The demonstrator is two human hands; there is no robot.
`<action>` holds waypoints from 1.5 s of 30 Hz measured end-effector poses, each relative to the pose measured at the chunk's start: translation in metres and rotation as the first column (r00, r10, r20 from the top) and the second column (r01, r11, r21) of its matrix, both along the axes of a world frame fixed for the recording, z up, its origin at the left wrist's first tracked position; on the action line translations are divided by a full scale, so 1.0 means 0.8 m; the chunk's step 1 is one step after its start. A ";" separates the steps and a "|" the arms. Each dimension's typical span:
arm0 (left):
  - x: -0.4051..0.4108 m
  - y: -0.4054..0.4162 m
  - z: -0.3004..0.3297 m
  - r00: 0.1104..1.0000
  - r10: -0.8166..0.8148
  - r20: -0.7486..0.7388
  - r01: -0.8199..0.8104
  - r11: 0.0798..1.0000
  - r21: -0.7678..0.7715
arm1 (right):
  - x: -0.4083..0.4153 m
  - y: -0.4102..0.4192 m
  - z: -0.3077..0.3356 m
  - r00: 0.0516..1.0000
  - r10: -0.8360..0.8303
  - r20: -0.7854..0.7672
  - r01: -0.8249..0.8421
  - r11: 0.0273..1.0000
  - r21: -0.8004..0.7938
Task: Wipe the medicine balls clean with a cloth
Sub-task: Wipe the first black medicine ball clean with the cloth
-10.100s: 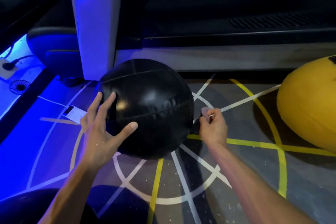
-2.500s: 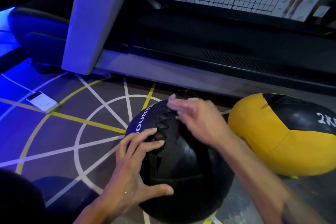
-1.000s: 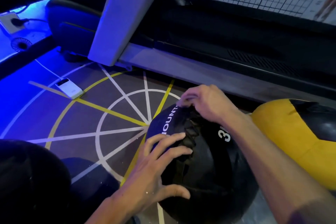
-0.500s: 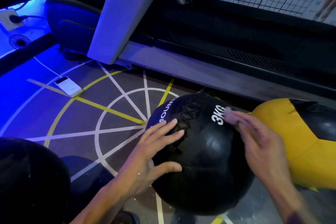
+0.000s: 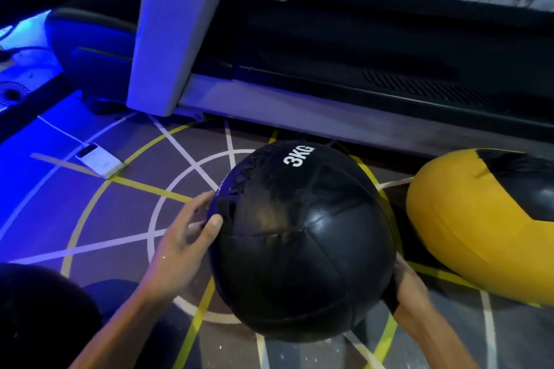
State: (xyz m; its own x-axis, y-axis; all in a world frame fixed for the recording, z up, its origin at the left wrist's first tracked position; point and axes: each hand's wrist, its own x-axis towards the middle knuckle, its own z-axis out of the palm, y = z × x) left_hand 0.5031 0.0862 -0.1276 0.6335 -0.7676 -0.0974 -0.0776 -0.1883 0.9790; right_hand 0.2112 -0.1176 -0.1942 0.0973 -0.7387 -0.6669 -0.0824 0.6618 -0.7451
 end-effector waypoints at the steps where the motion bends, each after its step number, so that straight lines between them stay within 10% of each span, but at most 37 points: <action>1: 0.003 -0.001 -0.002 0.997 0.006 -0.074 -0.004 0.999 0.035 | 0.007 -0.001 0.002 1.000 -0.013 0.020 0.011 0.997 0.074; 7: 0.008 -0.048 0.005 0.928 0.256 -0.272 -0.200 0.955 0.219 | 0.024 -0.002 0.027 0.999 0.019 0.033 -0.024 0.992 0.126; 15: 0.017 -0.071 0.024 0.884 0.136 -0.448 -0.067 0.984 0.166 | -0.007 -0.037 0.181 0.990 0.129 -0.050 -0.134 0.790 -0.599; 20: -0.013 -0.074 -0.008 0.845 -0.002 -0.535 0.189 0.937 0.295 | 0.029 -0.084 0.178 0.946 0.194 -0.260 -0.324 0.601 -0.731; 27: 0.003 -0.105 0.008 0.974 -0.075 -0.214 0.114 0.978 0.173 | 0.057 -0.089 0.139 0.885 0.214 -0.412 -0.463 0.495 -0.736; 31: 0.035 -0.119 0.010 0.966 -0.232 0.117 0.214 0.965 0.151 | 0.043 -0.082 0.119 0.977 0.026 -0.212 -0.190 0.566 -0.803; 37: 0.042 -0.148 0.010 0.975 -0.218 0.054 0.206 0.965 0.161 | 0.011 -0.085 0.067 0.958 -0.283 0.033 0.247 0.766 -0.593; 45: 0.050 -0.170 0.013 0.977 -0.197 0.079 0.179 0.965 0.192 | 0.058 -0.028 0.064 0.984 -0.167 -0.061 0.074 0.698 -0.713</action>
